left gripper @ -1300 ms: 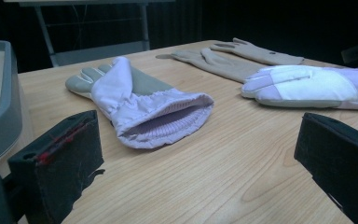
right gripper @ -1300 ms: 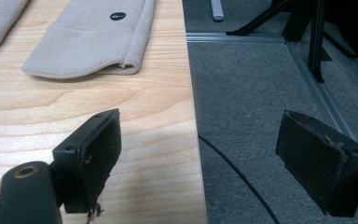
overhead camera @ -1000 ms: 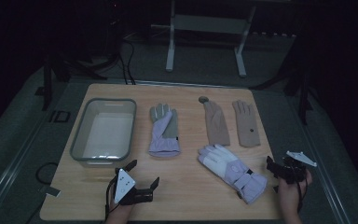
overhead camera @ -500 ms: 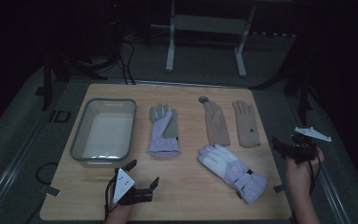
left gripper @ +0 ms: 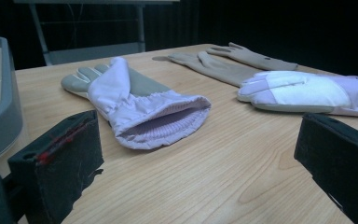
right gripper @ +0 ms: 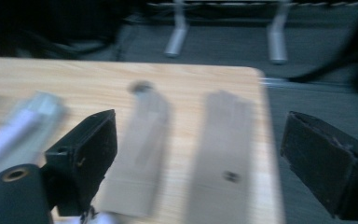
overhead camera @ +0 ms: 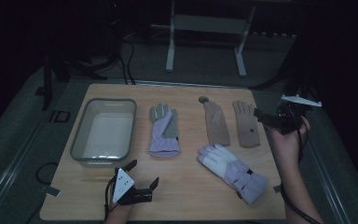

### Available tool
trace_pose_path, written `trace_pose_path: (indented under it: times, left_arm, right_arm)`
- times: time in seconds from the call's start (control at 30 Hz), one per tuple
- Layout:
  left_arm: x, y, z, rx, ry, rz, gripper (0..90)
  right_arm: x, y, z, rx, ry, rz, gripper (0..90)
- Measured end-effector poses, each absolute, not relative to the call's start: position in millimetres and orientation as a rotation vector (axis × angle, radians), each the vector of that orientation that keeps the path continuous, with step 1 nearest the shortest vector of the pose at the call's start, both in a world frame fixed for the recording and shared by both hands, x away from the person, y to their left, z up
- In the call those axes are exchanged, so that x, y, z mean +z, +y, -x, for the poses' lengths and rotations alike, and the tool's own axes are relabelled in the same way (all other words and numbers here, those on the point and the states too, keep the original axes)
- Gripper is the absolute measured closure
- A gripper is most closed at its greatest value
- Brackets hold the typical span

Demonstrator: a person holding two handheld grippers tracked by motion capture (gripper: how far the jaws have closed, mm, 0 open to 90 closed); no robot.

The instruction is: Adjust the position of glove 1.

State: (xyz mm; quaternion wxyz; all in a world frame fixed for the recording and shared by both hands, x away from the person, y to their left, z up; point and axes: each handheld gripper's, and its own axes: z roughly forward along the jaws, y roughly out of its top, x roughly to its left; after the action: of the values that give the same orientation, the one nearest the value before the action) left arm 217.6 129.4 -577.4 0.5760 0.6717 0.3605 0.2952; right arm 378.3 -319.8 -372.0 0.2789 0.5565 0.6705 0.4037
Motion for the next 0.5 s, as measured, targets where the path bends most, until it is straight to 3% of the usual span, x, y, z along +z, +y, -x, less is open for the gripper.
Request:
trace_pose_path:
  times: [0.5]
  left_arm:
    - [-578, 131, -217, 0.679, 0.827, -1.573, 1.1]
  right_arm:
    - [-369, -211, -412, 1.133, 1.993, -1.412, 10.7]
